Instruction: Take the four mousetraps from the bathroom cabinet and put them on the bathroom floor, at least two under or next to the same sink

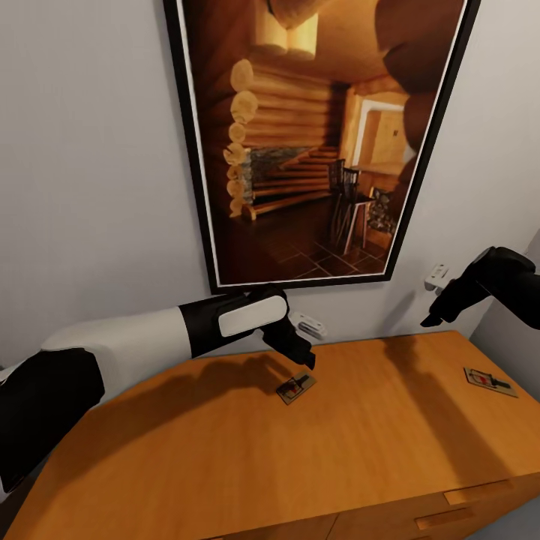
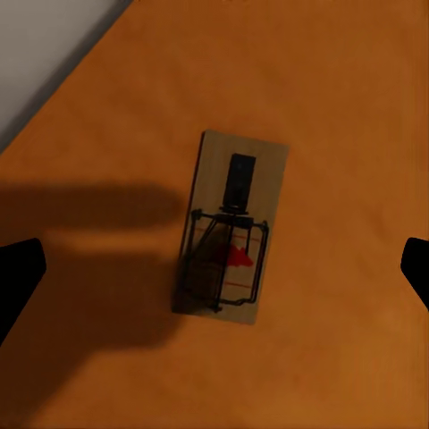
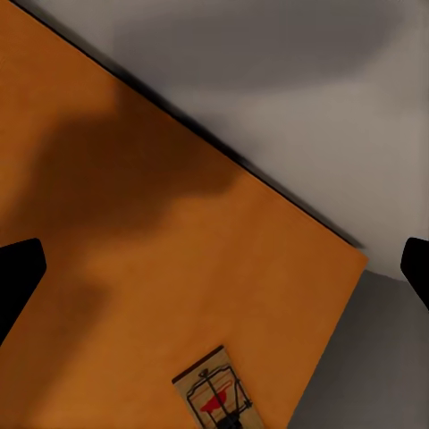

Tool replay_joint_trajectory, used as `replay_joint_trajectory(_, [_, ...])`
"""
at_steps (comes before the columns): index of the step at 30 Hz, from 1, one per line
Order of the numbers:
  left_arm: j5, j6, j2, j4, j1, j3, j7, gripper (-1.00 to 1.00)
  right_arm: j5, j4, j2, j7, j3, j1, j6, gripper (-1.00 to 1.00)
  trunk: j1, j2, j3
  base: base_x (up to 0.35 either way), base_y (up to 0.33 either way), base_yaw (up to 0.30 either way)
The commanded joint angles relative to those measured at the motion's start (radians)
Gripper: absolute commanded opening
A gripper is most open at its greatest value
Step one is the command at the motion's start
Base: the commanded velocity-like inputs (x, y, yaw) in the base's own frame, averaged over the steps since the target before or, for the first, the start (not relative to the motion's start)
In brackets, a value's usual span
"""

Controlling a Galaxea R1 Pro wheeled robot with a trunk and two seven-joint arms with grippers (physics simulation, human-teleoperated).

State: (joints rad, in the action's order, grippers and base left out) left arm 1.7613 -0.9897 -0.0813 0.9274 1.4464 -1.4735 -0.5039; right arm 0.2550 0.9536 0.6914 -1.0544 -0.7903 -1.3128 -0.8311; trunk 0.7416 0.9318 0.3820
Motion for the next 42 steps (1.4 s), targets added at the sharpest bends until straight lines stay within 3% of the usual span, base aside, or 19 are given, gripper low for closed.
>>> replay_joint_trajectory(1, [0.011,0.001,0.000,0.001,0.002,-0.002,-0.009,1.00,0.010,0.001,0.001,-0.009,-0.002,-0.002,-0.001,1.00,0.000,0.001,0.001,0.000,0.000,0.000])
replay_joint_trajectory(33, [0.010,0.002,0.002,-0.006,0.002,-0.001,-0.007,1.00,0.010,0.005,0.002,-0.009,-0.003,0.000,-0.001,1.00,0.000,0.001,0.001,0.000,0.000,0.000])
replay_joint_trajectory(42, [0.010,0.002,0.004,-0.010,0.002,0.003,-0.007,1.00,0.010,0.007,0.003,-0.009,-0.003,0.000,0.000,1.00,0.035,0.064,0.030,0.000,0.000,0.000])
